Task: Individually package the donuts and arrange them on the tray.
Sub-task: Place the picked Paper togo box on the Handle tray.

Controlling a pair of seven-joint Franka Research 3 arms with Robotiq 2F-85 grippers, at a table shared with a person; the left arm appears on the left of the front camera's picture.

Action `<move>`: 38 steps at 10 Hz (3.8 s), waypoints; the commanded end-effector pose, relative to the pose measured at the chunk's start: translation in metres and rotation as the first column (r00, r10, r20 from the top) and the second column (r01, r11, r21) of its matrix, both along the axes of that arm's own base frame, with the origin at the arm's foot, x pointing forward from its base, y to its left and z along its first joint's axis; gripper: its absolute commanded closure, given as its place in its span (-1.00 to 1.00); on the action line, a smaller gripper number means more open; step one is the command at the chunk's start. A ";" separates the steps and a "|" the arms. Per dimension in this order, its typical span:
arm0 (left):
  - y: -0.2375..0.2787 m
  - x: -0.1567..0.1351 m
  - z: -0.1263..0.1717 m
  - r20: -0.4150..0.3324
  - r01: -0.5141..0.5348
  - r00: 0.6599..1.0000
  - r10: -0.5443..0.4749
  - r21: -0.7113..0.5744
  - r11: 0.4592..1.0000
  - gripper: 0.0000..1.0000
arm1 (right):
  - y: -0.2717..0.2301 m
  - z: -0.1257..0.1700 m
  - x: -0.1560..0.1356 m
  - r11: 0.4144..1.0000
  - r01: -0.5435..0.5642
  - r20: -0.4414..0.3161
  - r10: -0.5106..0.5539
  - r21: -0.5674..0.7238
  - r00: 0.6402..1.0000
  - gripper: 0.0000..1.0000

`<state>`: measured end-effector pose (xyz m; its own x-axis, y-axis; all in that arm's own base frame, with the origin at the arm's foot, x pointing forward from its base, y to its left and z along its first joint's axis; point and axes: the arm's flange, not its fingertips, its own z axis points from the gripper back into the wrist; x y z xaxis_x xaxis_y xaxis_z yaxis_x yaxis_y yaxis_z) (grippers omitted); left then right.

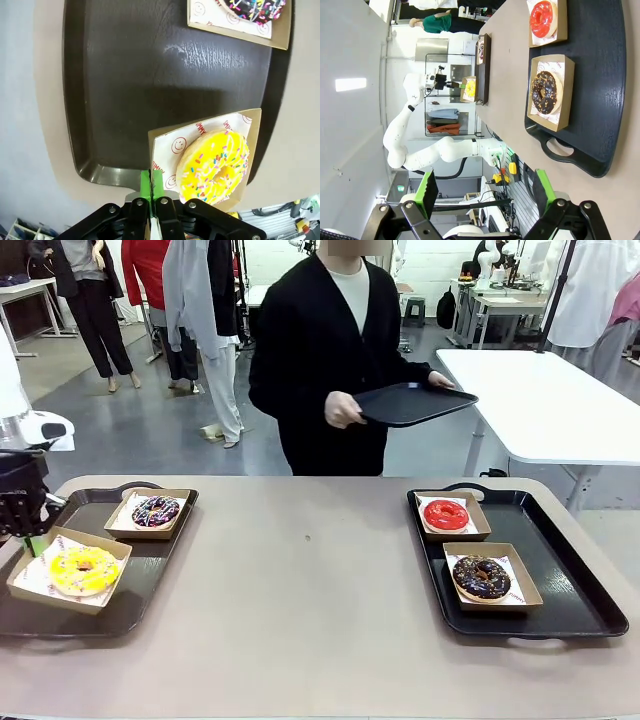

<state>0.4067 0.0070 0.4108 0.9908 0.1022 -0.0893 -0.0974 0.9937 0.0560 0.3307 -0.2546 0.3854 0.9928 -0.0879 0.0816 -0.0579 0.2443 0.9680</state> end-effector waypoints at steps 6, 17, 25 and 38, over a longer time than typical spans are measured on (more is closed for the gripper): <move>0.000 -0.006 0.010 0.009 0.002 1.000 -0.002 -0.006 1.000 0.98 | 0.000 0.000 0.000 1.000 0.001 -0.001 -0.001 0.001 1.000 -1.00; 0.016 0.014 -0.033 0.107 0.027 0.994 -0.014 -0.124 0.992 0.98 | 0.000 0.000 0.000 1.000 0.001 -0.001 -0.001 0.001 1.000 -1.00; 0.009 0.024 -0.046 0.139 0.145 0.981 -0.136 -0.059 0.988 -0.22 | 0.000 0.000 0.000 1.000 0.001 -0.001 -0.001 0.001 1.000 -1.00; 0.021 -0.020 0.026 0.227 0.207 0.958 -0.176 -0.121 0.971 -1.00 | 0.000 0.000 0.000 1.000 0.001 -0.001 -0.001 0.001 1.000 -1.00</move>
